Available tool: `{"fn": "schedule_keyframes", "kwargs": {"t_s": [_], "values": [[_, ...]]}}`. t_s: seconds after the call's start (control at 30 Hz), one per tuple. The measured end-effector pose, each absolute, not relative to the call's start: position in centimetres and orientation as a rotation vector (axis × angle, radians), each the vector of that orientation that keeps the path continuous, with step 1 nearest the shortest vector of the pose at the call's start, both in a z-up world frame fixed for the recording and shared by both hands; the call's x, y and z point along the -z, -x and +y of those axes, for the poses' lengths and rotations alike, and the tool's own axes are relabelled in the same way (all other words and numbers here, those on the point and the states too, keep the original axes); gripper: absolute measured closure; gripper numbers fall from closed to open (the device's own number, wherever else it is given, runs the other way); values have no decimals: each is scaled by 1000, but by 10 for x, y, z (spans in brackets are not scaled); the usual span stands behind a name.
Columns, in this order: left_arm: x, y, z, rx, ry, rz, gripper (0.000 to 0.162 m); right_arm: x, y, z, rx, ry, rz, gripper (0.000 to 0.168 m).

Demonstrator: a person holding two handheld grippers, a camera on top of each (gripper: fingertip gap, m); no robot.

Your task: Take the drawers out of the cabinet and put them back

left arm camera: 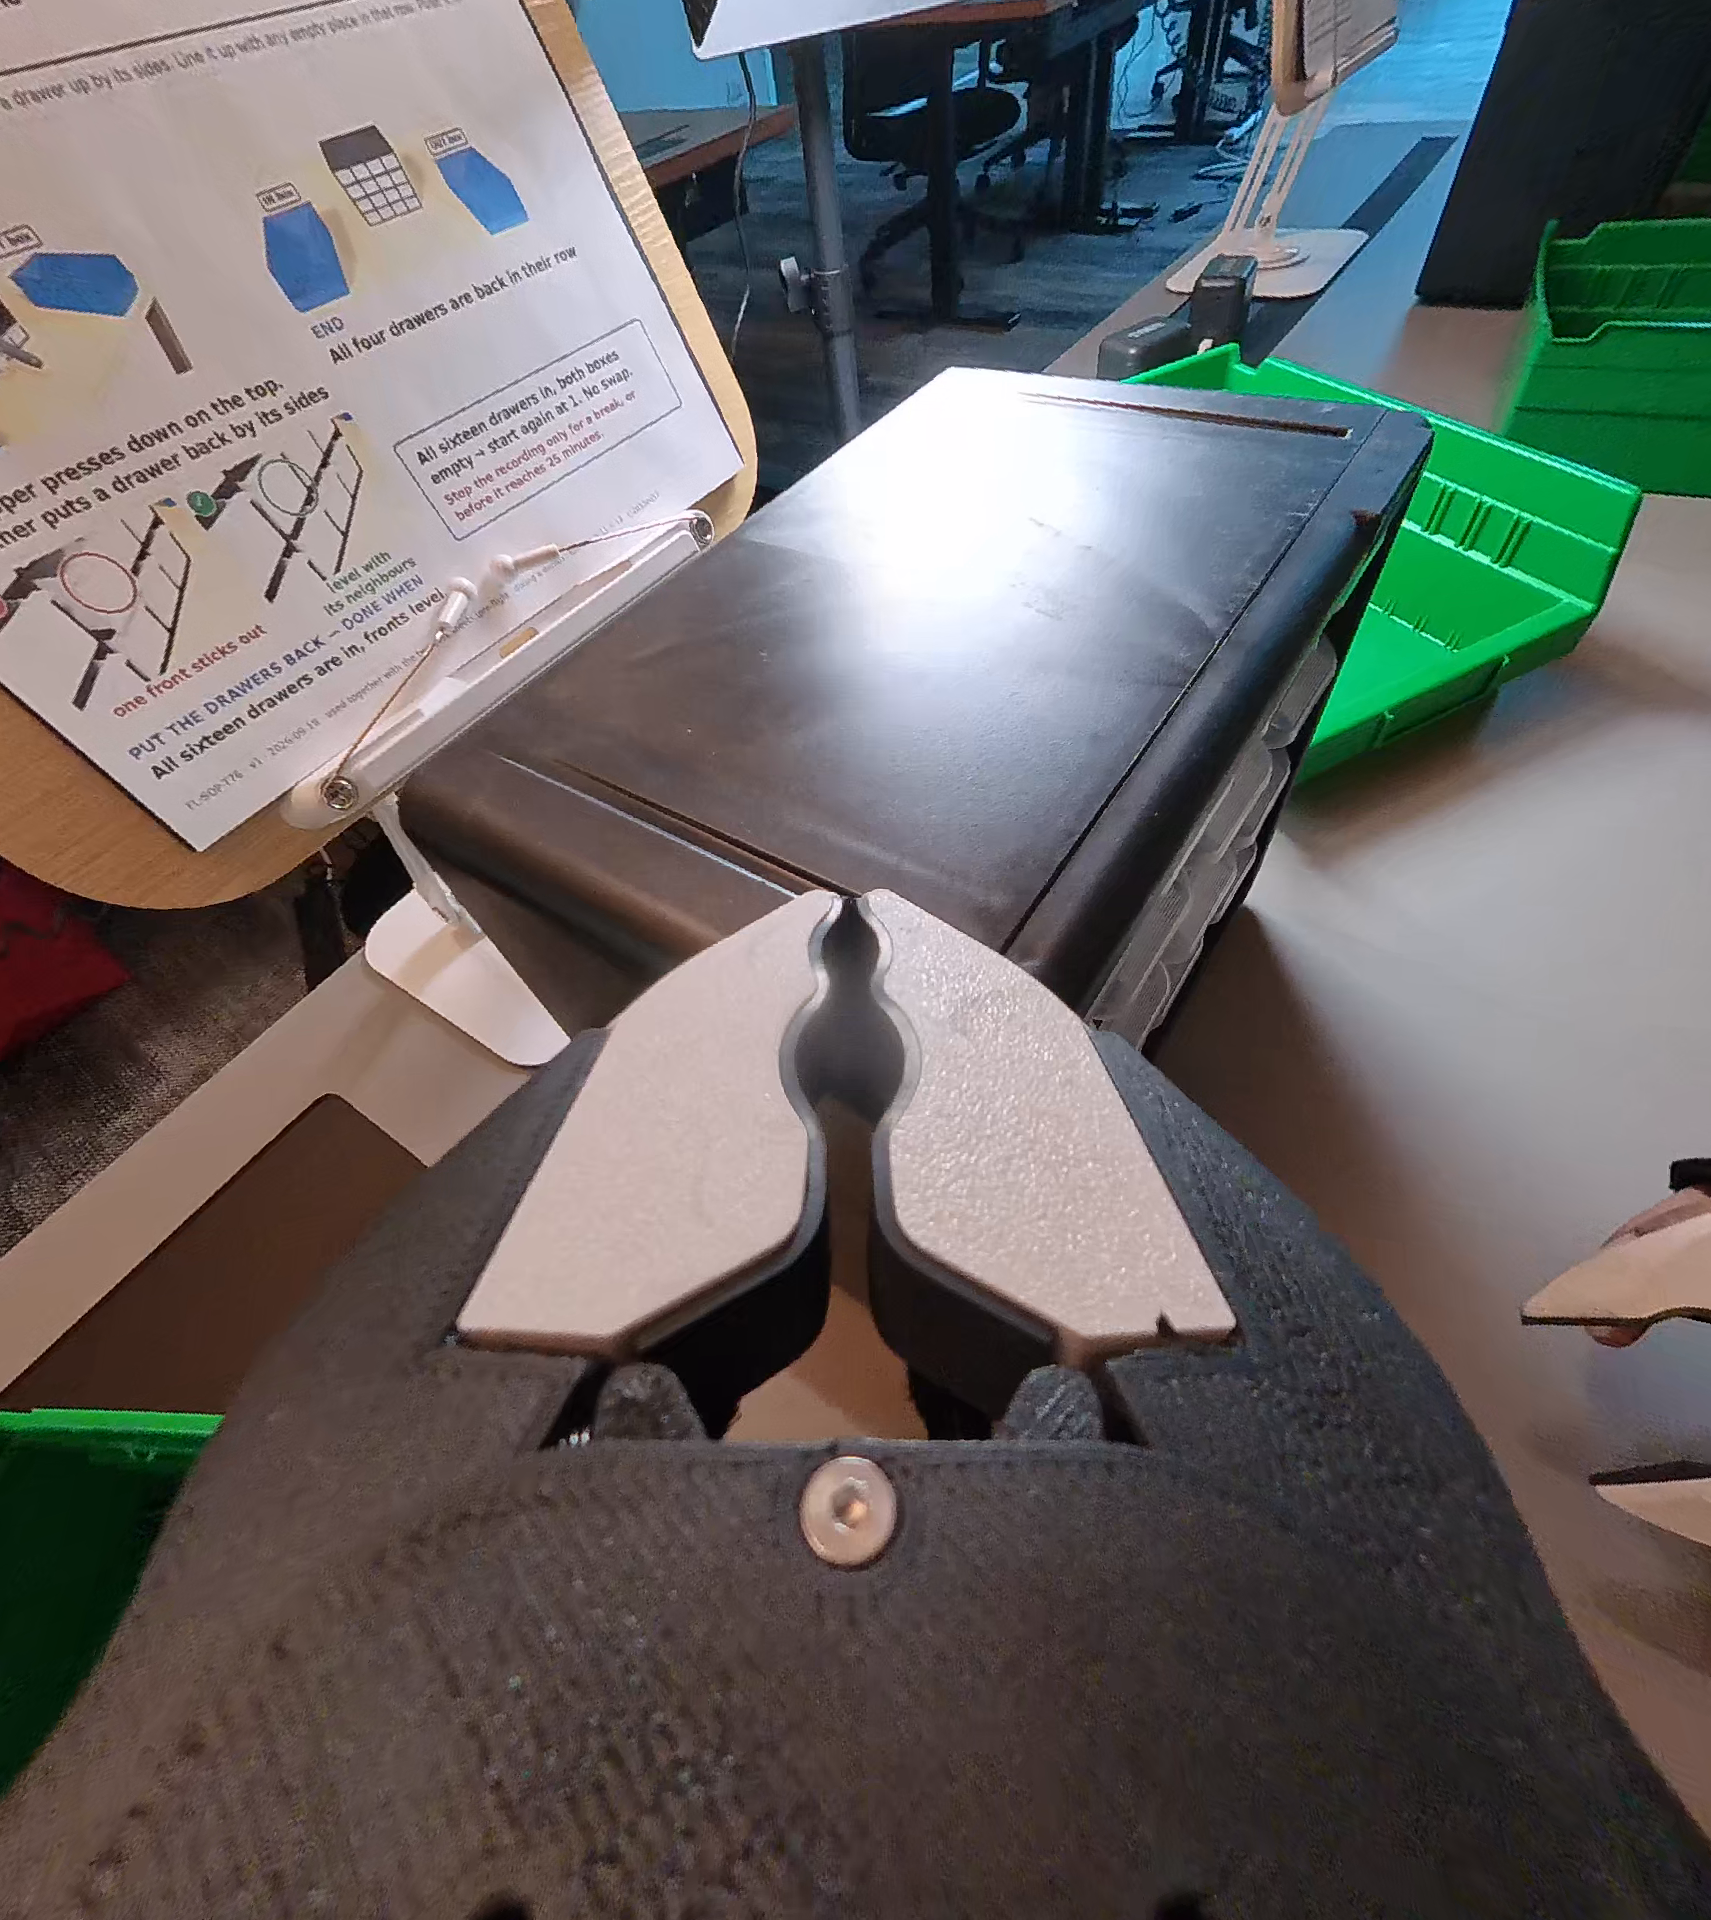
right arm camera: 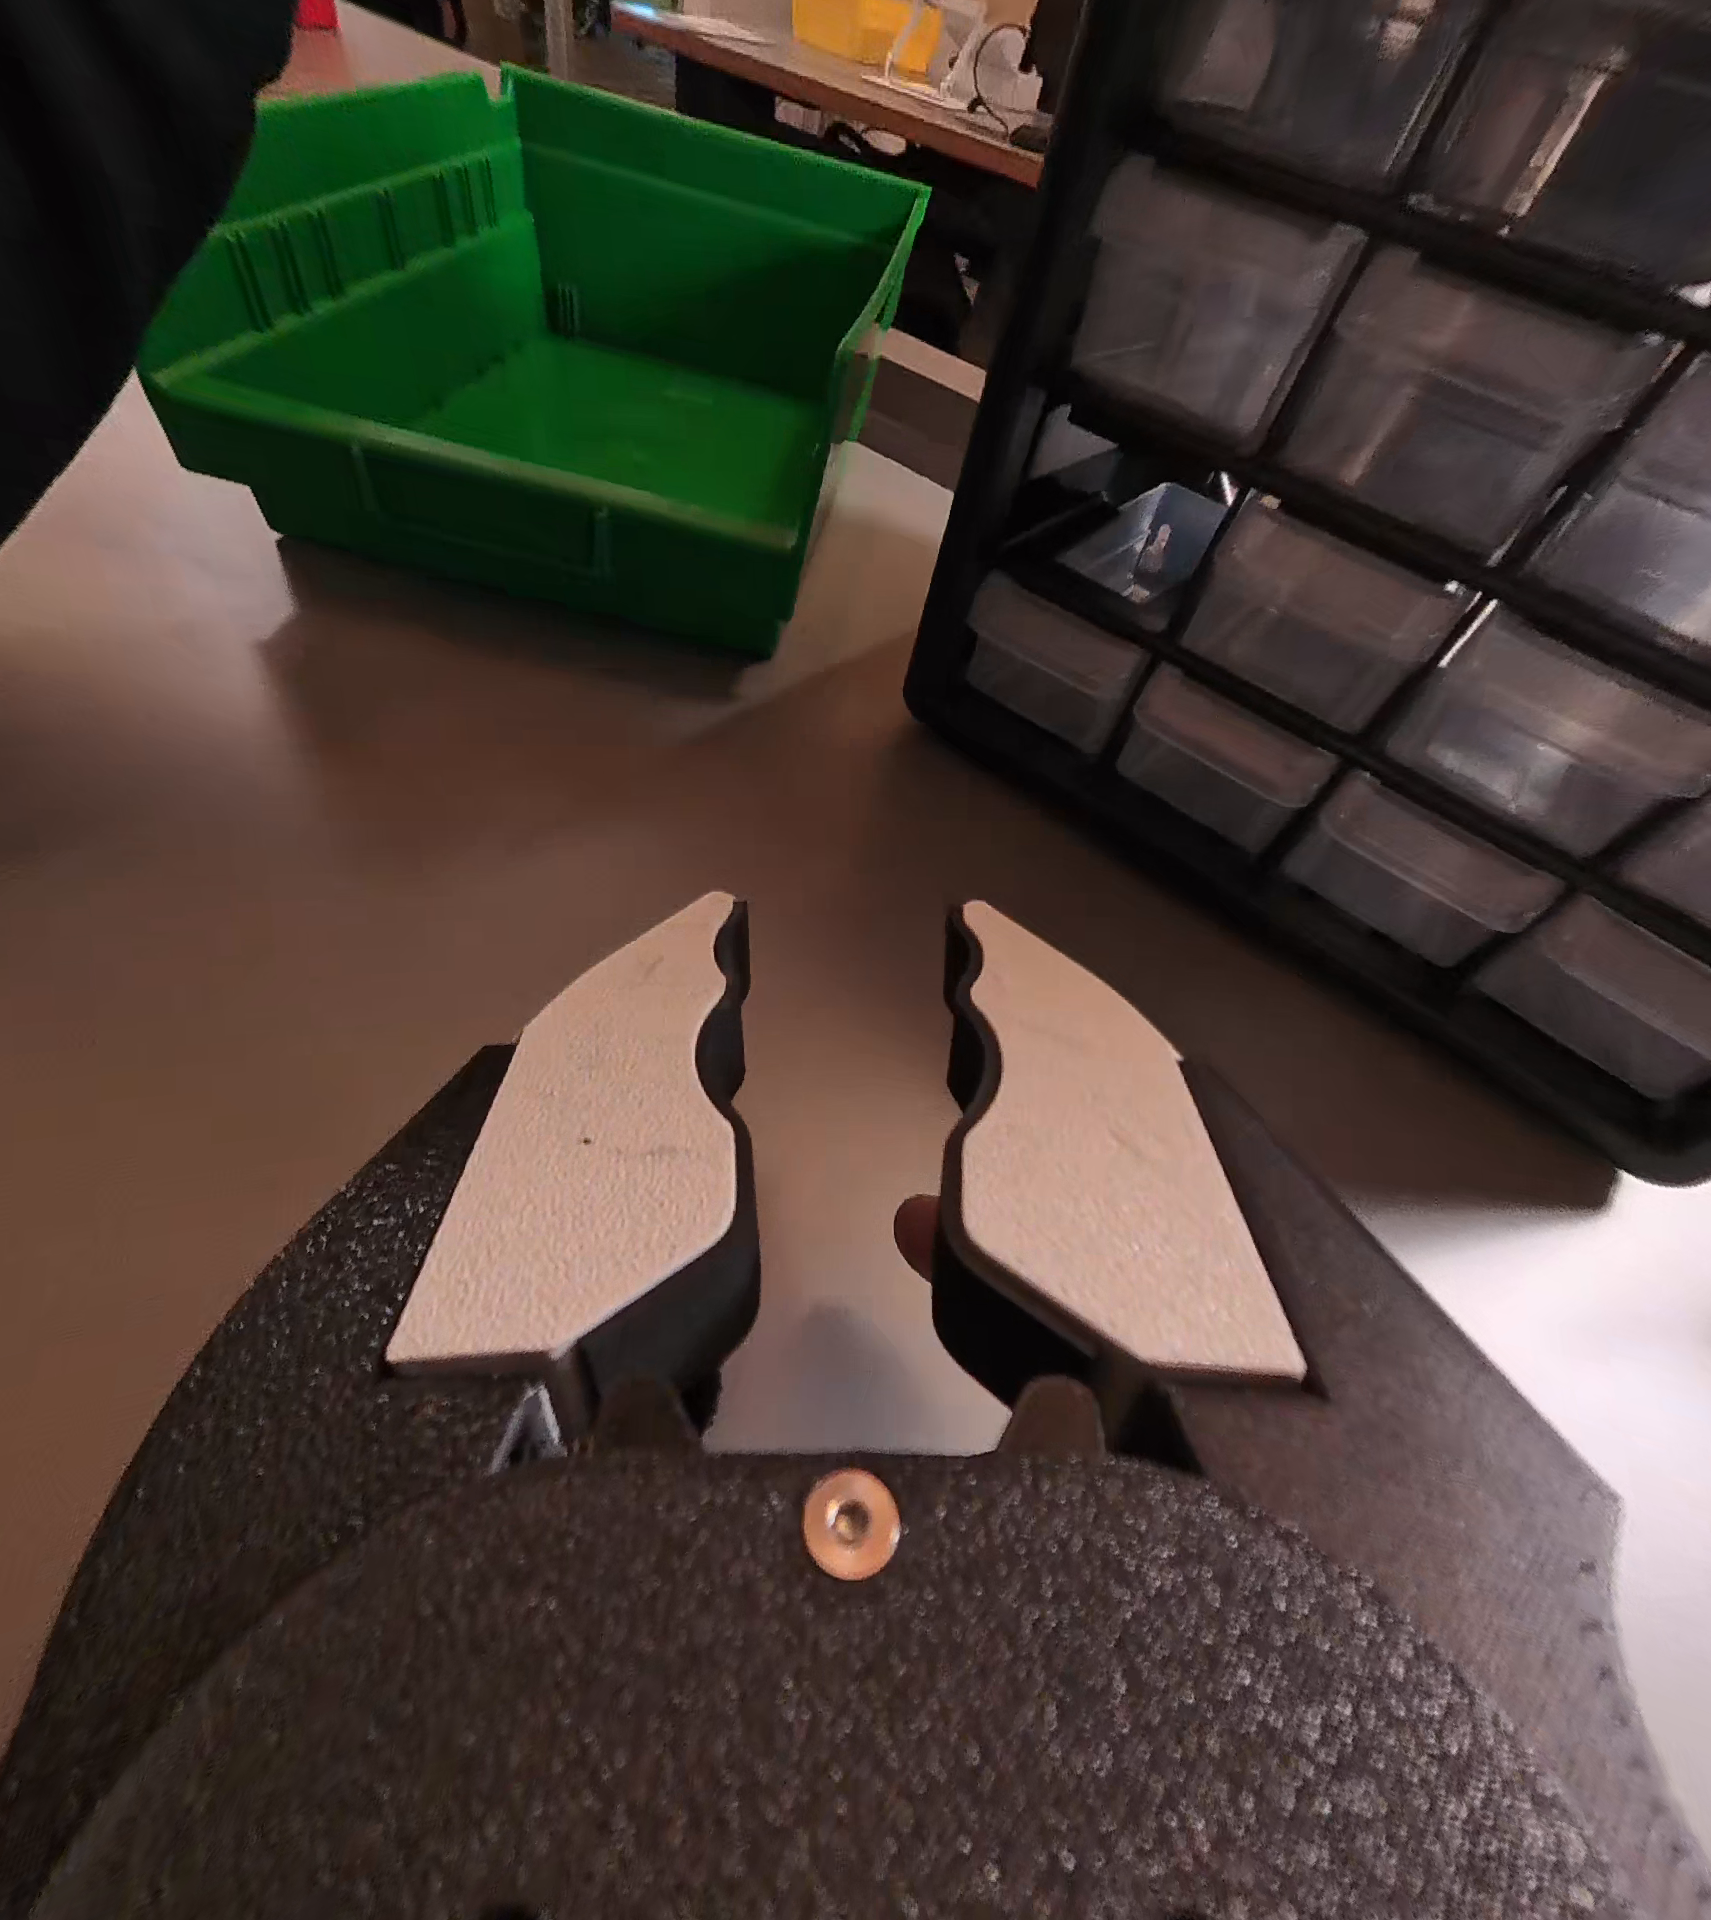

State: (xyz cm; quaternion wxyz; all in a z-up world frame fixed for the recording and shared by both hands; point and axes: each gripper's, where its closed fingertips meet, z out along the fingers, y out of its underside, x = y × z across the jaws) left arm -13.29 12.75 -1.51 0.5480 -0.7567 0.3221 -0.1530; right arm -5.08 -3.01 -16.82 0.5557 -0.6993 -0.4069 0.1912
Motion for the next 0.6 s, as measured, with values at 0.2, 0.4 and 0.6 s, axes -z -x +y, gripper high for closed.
{"fn": "schedule_keyframes", "kwargs": {"t_s": [0.2,0.4,0.6], "values": [[15,132,127,429,1786,750,161,163,46,-30,-379,1600,-925,135],[15,132,127,430,1786,751,161,160,46,-33,-332,1564,-916,136],[15,132,127,484,1782,737,161,154,42,19,1,1443,-1074,135]]}}
